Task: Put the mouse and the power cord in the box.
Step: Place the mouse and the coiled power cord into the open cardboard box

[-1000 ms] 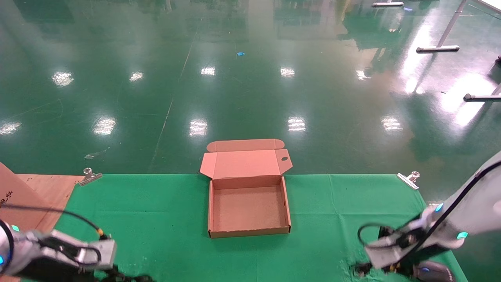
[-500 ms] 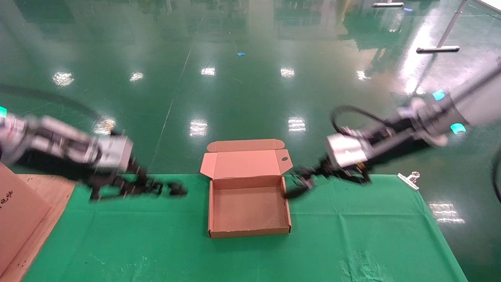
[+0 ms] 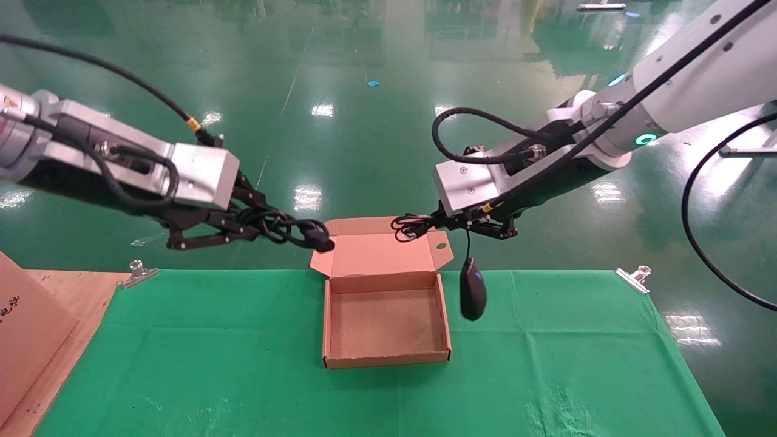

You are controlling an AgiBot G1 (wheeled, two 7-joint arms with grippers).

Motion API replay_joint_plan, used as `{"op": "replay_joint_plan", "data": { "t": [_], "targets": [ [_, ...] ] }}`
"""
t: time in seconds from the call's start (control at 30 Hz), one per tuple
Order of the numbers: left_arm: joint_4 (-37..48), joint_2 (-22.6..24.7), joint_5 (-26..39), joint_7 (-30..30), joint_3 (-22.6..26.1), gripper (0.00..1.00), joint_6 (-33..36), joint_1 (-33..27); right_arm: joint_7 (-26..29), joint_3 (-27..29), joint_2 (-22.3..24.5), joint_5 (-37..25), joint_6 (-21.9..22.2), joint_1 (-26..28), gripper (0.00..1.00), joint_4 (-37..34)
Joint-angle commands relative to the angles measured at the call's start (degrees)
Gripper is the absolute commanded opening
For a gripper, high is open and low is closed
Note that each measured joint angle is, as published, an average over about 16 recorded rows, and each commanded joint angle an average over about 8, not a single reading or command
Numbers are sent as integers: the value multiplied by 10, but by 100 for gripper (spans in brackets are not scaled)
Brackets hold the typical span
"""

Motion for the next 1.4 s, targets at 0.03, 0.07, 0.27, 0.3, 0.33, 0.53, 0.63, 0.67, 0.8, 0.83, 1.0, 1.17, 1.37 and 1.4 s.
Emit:
{"op": "replay_joint_plan", "data": {
  "t": [0.03, 0.07, 0.27, 0.3, 0.33, 0.53, 0.63, 0.67, 0.8, 0.83, 1.0, 1.17, 1.37, 1.4],
  "targets": [
    [-32, -11, -16, -18, 7, 0, 4, 3, 9, 1, 4, 2, -5, -1, 0, 13],
    [-44, -11, -13, -16, 10, 0, -9, 13, 13, 2, 7, 3, -7, -1, 0, 18],
    [-117, -1, 51, -24, 20, 0, -155, 105, 37, 8, 28, 11, -21, -3, 0, 45],
    [-129, 1, 67, -37, 20, 0, -186, 122, 39, 8, 33, 13, -23, -4, 0, 50],
    [-140, 5, 84, -54, 20, 0, -217, 141, 42, 9, 37, 15, -25, -7, 0, 55],
    [-177, 43, 196, -187, 20, 0, -375, 246, 46, 15, 66, 26, -27, -27, 0, 72],
    [-167, 75, 257, -245, 22, 0, -431, 289, 43, 16, 75, 29, -24, -39, 0, 71],
    [-158, 89, 277, -261, 24, 0, -447, 301, 41, 16, 78, 30, -23, -42, 0, 70],
    [-100, 146, 349, -294, 35, 0, -501, 339, 31, 15, 83, 32, -18, -55, 0, 61],
    [-82, 161, 365, -296, 40, 0, -513, 345, 27, 15, 84, 32, -17, -57, 0, 57],
    [-1, 215, 400, -290, 67, 0, -560, 366, 6, 14, 86, 32, -9, -67, 0, 34],
    [42, 229, 369, -282, 105, 6, -589, 371, -18, 11, 79, 27, 4, -72, 0, 0],
    [79, 231, 316, -282, 151, 73, -604, 357, -42, 7, 59, 23, 17, -72, 0, -43],
    [83, 231, 309, -283, 158, 84, -606, 355, -46, 6, 56, 23, 18, -72, 0, -49]
  ]
}}
